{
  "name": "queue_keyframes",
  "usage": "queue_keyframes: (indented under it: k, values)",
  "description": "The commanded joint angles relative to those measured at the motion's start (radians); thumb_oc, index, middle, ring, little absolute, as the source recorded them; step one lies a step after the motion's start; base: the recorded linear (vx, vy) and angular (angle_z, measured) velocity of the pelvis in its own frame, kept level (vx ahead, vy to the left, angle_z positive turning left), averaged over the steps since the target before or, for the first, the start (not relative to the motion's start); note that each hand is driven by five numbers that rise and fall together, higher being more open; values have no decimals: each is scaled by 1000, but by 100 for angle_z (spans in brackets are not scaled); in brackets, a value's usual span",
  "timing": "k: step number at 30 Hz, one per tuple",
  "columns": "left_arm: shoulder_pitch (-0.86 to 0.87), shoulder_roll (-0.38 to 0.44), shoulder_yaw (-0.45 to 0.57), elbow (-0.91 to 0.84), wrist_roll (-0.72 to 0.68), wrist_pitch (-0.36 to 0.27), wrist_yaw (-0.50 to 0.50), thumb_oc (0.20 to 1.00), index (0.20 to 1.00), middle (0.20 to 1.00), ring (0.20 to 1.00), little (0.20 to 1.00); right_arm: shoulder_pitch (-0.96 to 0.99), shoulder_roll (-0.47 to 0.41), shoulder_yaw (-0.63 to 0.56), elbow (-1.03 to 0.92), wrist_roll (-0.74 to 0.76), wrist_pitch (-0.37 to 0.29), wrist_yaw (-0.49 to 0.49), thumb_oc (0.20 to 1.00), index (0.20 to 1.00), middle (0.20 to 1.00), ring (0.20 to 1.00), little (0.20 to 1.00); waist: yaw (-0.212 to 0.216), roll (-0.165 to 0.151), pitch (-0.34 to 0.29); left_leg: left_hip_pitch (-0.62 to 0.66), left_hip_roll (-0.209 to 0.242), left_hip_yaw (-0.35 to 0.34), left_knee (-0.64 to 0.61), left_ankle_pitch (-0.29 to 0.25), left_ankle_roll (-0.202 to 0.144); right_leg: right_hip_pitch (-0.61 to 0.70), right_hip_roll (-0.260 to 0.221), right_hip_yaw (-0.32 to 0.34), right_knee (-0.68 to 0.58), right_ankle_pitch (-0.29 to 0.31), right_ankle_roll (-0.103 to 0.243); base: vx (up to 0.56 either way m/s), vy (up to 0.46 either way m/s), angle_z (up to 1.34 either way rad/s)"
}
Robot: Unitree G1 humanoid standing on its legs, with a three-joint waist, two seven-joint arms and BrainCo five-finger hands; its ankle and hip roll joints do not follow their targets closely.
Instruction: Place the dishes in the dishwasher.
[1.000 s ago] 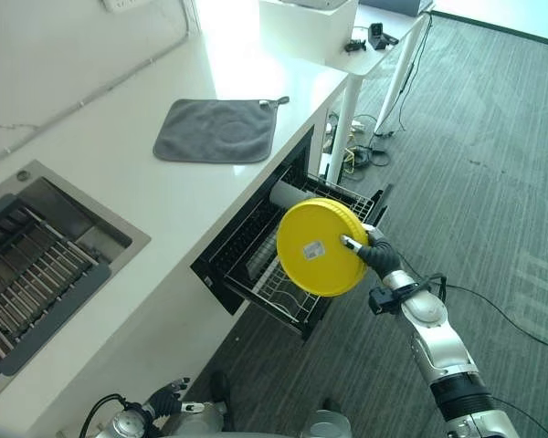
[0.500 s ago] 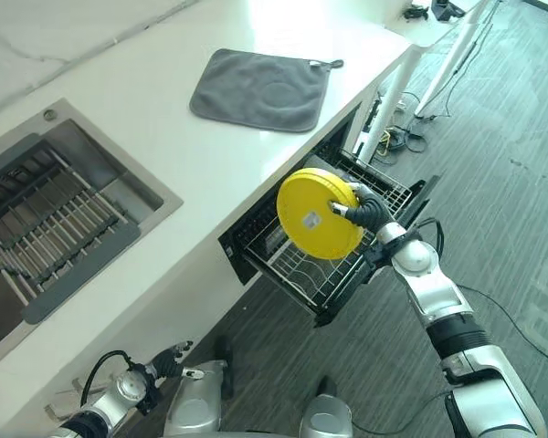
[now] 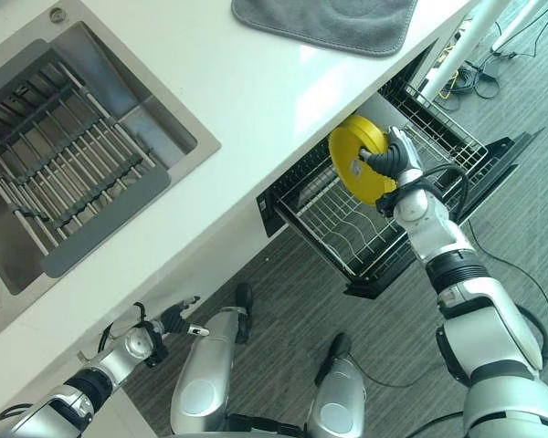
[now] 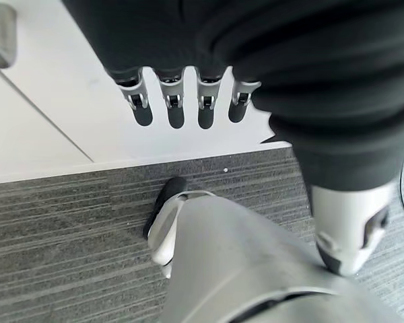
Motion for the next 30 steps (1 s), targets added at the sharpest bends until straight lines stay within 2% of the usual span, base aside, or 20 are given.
queue_keyframes:
  k: [1, 3, 4, 5, 6, 7, 10, 11, 14, 17, 21, 24, 30]
  values:
    - [47, -47, -44, 60, -29, -43, 42, 1000, 1000, 1000, 1000, 1000, -109, -31, 20, -43, -187, -30, -249, 200, 200, 200, 200, 200, 22, 16, -49, 93, -13, -108, -74, -71, -29, -108, 6, -20, 175, -69, -35, -36, 37, -7]
    - [42, -51, -39, 70, -32, -62, 49, 1000, 1000, 1000, 1000, 1000, -119, -36, 41, -36, -197, -15, -281, 200, 200, 200, 200, 200, 23, 22, -43, 83, -18, -111, -74, -69, -27, -122, 6, -17, 186, -73, -38, -76, 35, -7]
    - [40, -52, -40, 70, -32, -64, 50, 1000, 1000, 1000, 1000, 1000, -122, -36, 42, -34, -199, -14, -284, 200, 200, 200, 200, 200, 23, 25, -41, 72, -18, -106, -80, -45, -19, -132, 6, -26, 179, -52, -48, -95, 28, -11]
    - [40, -52, -40, 70, -32, -64, 50, 1000, 1000, 1000, 1000, 1000, -122, -36, 42, -34, -199, -14, -284, 200, 200, 200, 200, 200, 23, 25, -41, 72, -18, -106, -80, -45, -19, -132, 6, -26, 179, -52, -48, -2, 2, -9]
    - [41, -52, -39, 71, -32, -64, 50, 1000, 1000, 1000, 1000, 1000, -121, -36, 43, -34, -199, -14, -283, 200, 200, 200, 200, 200, 23, 23, -42, 82, -19, -110, -73, -71, -26, -124, 6, -16, 189, -76, -38, 0, 17, -6]
    - [41, -56, -51, 68, -34, -106, 64, 1000, 1000, 1000, 1000, 1000, -141, -51, 77, -6, -279, 2, -357, 200, 200, 200, 200, 200, 24, 34, -30, 63, -27, -112, -66, -74, -23, -150, 5, -14, 222, -95, -48, 0, 0, 0]
    - [42, -57, -66, 66, -30, -129, 73, 1000, 1000, 1000, 1000, 1000, -160, -70, 120, 23, -380, -3, -428, 200, 200, 200, 200, 200, 26, 41, -26, 45, -32, -116, -61, -73, -21, -174, 3, -14, 251, -108, -53, -57, 13, 2]
    - [40, -59, -77, 71, -25, -142, 80, 1000, 1000, 1000, 1000, 1000, -178, -78, 152, 45, -517, 12, -515, 200, 200, 200, 200, 200, 29, 44, -26, 34, -35, -119, -59, -73, -19, -186, 3, -16, 265, -115, -55, -36, -20, 5]
    - [31, -66, -110, 80, -7, -170, 111, 1000, 1000, 1000, 1000, 1000, -191, -86, 237, 85, -503, 70, -591, 200, 200, 200, 200, 200, 32, 48, -26, 9, -38, -126, -66, -67, -14, -218, 9, -19, 291, -130, -61, -63, -52, -1]
    - [25, -72, -128, 84, -7, -186, 127, 1000, 1000, 1000, 1000, 1000, -198, -75, 269, 122, -547, 78, -618, 200, 200, 200, 200, 200, 32, 51, -26, -12, -41, -129, -71, -63, -15, -244, 15, -18, 304, -138, -64, -58, -16, -1]
    - [13, -74, -159, 83, 15, -202, 163, 1000, 1000, 1000, 1000, 1000, -204, -51, 332, 162, -576, 131, -597, 200, 200, 200, 200, 200, 35, 47, -26, -51, -37, -126, -71, -60, -12, -288, 17, -24, 327, -145, -67, -76, -31, 1]
    - [-2, -80, -170, 89, -26, -212, 180, 1000, 1000, 1000, 1000, 1000, -205, -29, 359, 189, -620, 187, -689, 200, 200, 200, 200, 200, 37, 46, -26, -102, -39, -122, -55, -62, -5, -341, 14, -26, 363, -153, -70, -64, -22, 1]
    - [-17, -88, -185, 85, -31, -226, 203, 1000, 1000, 1000, 1000, 1000, -224, 4, 387, 210, -651, 183, -703, 200, 200, 200, 200, 200, 41, 52, -26, -167, -48, -130, -30, -64, 1, -405, 14, -17, 405, -163, -74, -59, 8, -1]
